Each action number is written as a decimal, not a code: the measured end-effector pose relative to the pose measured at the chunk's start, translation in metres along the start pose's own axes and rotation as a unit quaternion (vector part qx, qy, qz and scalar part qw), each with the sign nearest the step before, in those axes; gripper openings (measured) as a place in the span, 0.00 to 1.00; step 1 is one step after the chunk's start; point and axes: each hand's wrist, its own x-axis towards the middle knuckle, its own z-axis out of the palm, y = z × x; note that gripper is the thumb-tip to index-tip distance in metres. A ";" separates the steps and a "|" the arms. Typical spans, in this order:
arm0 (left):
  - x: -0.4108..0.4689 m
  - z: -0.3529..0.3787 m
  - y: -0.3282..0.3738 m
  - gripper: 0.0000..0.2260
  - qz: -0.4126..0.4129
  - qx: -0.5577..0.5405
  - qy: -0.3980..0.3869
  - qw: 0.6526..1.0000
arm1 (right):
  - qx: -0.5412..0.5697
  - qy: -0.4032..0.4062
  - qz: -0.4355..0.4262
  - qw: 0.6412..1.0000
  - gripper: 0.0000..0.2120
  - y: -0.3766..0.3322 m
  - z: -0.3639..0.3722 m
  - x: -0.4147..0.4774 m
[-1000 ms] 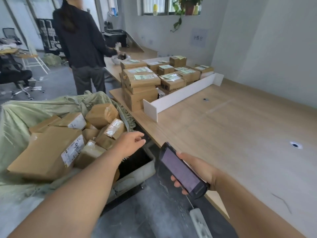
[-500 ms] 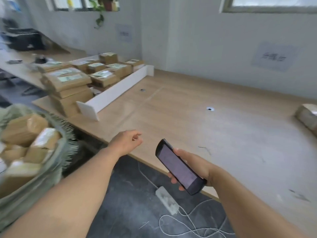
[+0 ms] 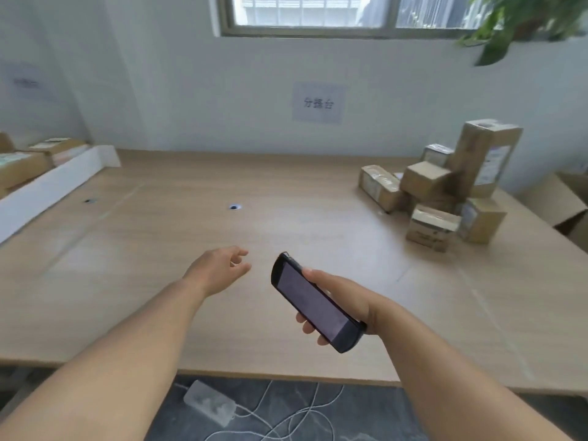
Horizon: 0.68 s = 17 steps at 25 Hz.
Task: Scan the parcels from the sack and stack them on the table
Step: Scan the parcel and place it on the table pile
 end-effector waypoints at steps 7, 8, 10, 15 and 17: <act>0.063 0.093 0.176 0.18 0.044 0.010 -0.049 0.998 | 0.060 0.044 -0.003 0.997 0.32 0.045 -0.172 -0.054; 0.071 0.105 0.199 0.19 0.055 0.010 -0.054 0.997 | 0.068 0.049 -0.001 0.997 0.31 0.051 -0.192 -0.060; 0.085 0.129 0.238 0.20 0.079 0.013 -0.066 0.995 | 0.086 0.062 0.000 0.994 0.29 0.060 -0.230 -0.068; 0.124 0.177 0.297 0.22 0.122 0.051 -0.093 0.987 | 0.138 0.088 0.012 0.986 0.32 0.079 -0.289 -0.071; 0.145 0.192 0.312 0.23 0.132 0.076 -0.103 0.983 | 0.160 0.098 0.015 0.982 0.30 0.087 -0.307 -0.069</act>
